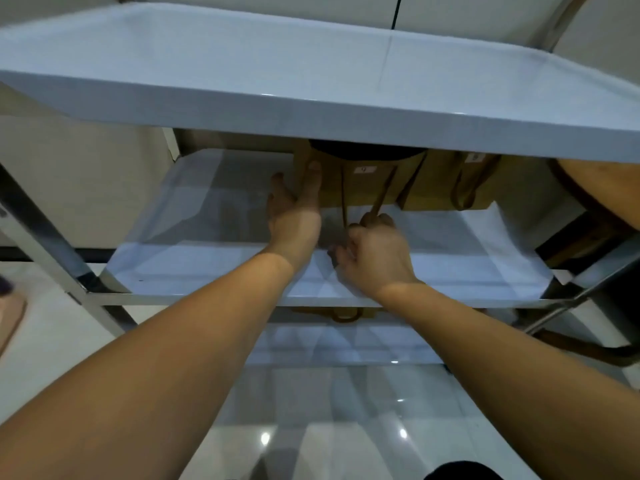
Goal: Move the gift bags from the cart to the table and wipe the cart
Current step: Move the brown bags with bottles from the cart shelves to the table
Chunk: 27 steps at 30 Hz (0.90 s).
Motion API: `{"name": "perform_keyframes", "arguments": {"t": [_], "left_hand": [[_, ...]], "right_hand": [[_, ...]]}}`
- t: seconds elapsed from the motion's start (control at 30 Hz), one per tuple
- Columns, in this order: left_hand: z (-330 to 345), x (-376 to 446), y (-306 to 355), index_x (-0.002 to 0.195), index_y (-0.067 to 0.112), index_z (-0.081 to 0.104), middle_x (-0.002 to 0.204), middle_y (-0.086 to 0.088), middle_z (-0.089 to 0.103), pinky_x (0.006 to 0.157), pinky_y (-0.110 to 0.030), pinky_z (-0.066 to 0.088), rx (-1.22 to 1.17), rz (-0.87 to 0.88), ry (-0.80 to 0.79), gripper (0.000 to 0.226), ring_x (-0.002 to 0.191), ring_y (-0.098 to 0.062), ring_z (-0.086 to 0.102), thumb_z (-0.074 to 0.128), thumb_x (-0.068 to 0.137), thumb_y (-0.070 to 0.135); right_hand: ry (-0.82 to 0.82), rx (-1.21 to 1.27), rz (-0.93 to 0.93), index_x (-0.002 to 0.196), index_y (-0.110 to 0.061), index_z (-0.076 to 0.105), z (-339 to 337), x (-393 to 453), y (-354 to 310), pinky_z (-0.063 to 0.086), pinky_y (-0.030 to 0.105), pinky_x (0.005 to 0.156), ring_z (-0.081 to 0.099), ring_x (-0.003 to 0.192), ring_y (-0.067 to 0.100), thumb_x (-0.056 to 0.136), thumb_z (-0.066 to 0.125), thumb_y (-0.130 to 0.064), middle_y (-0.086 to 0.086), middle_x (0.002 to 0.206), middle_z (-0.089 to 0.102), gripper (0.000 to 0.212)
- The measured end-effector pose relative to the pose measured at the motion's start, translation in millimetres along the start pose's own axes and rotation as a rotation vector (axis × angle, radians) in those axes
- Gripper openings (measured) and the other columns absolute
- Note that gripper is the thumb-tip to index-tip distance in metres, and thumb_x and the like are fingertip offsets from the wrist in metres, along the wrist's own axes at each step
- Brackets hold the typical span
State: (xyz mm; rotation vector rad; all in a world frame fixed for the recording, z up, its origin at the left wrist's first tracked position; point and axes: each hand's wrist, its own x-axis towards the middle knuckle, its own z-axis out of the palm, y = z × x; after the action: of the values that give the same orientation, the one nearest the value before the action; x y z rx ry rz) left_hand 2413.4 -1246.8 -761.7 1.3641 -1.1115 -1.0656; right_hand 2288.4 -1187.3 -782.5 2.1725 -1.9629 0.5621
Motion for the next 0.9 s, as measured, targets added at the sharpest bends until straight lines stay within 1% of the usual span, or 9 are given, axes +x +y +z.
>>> {"name": "perform_keyframes", "arguments": {"t": [0.07, 0.13, 0.23, 0.33, 0.47, 0.63, 0.7, 0.77, 0.9], "left_hand": [[8.0, -5.3, 10.6, 0.156, 0.026, 0.026, 0.152, -0.008, 0.044, 0.111, -0.05, 0.038, -0.04, -0.025, 0.027, 0.084, 0.134, -0.032, 0.047, 0.054, 0.09, 0.07], [12.2, -7.9, 20.2, 0.151, 0.022, 0.033, 0.144, -0.007, 0.052, 0.106, -0.046, 0.044, -0.006, -0.034, 0.036, 0.082, 0.126, -0.033, 0.055, 0.06, 0.087, 0.066], [12.1, -5.4, 24.9, 0.131, 0.012, 0.054, 0.126, -0.009, 0.062, 0.09, -0.029, 0.042, 0.299, -0.036, 0.048, 0.04, 0.116, -0.03, 0.06, 0.059, 0.097, 0.033], [5.6, -5.4, 15.0, 0.116, 0.008, 0.065, 0.113, -0.013, 0.067, 0.08, -0.031, 0.046, 0.414, -0.057, 0.053, 0.023, 0.107, -0.033, 0.063, 0.056, 0.097, 0.018], [1.8, -10.4, 6.3, 0.112, 0.009, 0.063, 0.106, -0.008, 0.062, 0.083, -0.031, 0.045, 0.408, -0.07, 0.044, 0.018, 0.099, -0.024, 0.056, 0.056, 0.096, 0.01], [2.1, -13.9, 2.8, 0.112, 0.009, 0.063, 0.107, -0.007, 0.062, 0.071, -0.023, 0.041, 0.394, -0.042, 0.061, 0.018, 0.098, -0.022, 0.058, 0.058, 0.095, 0.009], [0.2, -18.6, 1.6, 0.112, 0.009, 0.063, 0.111, -0.008, 0.061, 0.072, -0.023, 0.04, 0.394, -0.048, 0.065, 0.02, 0.101, -0.023, 0.057, 0.058, 0.093, 0.007], [-2.1, -28.3, 7.0, 0.112, 0.008, 0.065, 0.112, -0.009, 0.061, 0.079, -0.026, 0.042, 0.425, -0.068, 0.079, 0.024, 0.102, -0.024, 0.056, 0.057, 0.09, 0.003], [-8.5, -53.6, 38.2, 0.108, 0.006, 0.069, 0.109, -0.014, 0.069, 0.085, -0.033, 0.052, 0.506, -0.197, 0.08, 0.023, 0.105, -0.033, 0.063, 0.059, 0.088, 0.001]], "right_hand": [[0.055, 0.004, -0.033, 0.062, -0.011, 0.061, -0.6, -10.5, -3.8, 0.033, 0.026, 0.053, 0.058, 0.07, 0.035, 0.061, 0.09, -0.014, 0.011, 0.066, 0.054, 0.029], [0.113, 0.043, -0.105, 0.065, -0.007, 0.062, -6.0, -18.4, -5.4, 0.039, 0.029, 0.047, 0.057, 0.069, 0.036, 0.06, 0.089, -0.009, 0.013, 0.07, 0.054, 0.027], [0.213, 0.052, -0.132, 0.074, -0.007, 0.063, -21.3, -24.7, -1.0, 0.04, 0.031, 0.055, 0.054, 0.075, 0.036, 0.067, 0.083, -0.013, 0.016, 0.085, 0.055, 0.021], [0.266, 0.031, 0.039, 0.085, -0.01, 0.066, -35.9, -26.0, 5.0, 0.046, 0.036, 0.07, 0.053, 0.09, 0.036, 0.07, 0.081, -0.017, 0.018, 0.104, 0.055, 0.023], [0.114, -0.019, 0.138, 0.109, -0.016, 0.064, -44.9, -21.3, 10.7, 0.048, 0.042, 0.095, 0.048, 0.113, 0.03, 0.083, 0.074, -0.022, 0.012, 0.127, 0.053, 0.028], [-0.136, 0.116, 0.204, 0.143, -0.022, 0.041, -33.4, -10.2, 4.3, 0.033, 0.036, 0.112, 0.043, 0.131, 0.026, 0.086, 0.071, -0.034, 0.005, 0.137, 0.053, 0.066], [-0.209, 0.113, 0.211, 0.139, -0.022, 0.047, -26.7, -7.5, 1.6, 0.035, 0.037, 0.11, 0.049, 0.125, 0.028, 0.087, 0.07, -0.033, 0.005, 0.129, 0.059, 0.058], [-0.241, 0.079, 0.189, 0.124, -0.02, 0.061, -26.9, -9.6, 1.4, 0.038, 0.033, 0.103, 0.054, 0.118, 0.027, 0.091, 0.064, -0.026, 0.004, 0.118, 0.064, 0.033], [-0.172, 0.267, 0.16, 0.097, -0.009, 0.073, -46.1, -33.2, -0.8, 0.047, 0.035, 0.085, 0.062, 0.098, 0.033, 0.083, 0.069, -0.016, 0.011, 0.099, 0.071, 0.015]]}}
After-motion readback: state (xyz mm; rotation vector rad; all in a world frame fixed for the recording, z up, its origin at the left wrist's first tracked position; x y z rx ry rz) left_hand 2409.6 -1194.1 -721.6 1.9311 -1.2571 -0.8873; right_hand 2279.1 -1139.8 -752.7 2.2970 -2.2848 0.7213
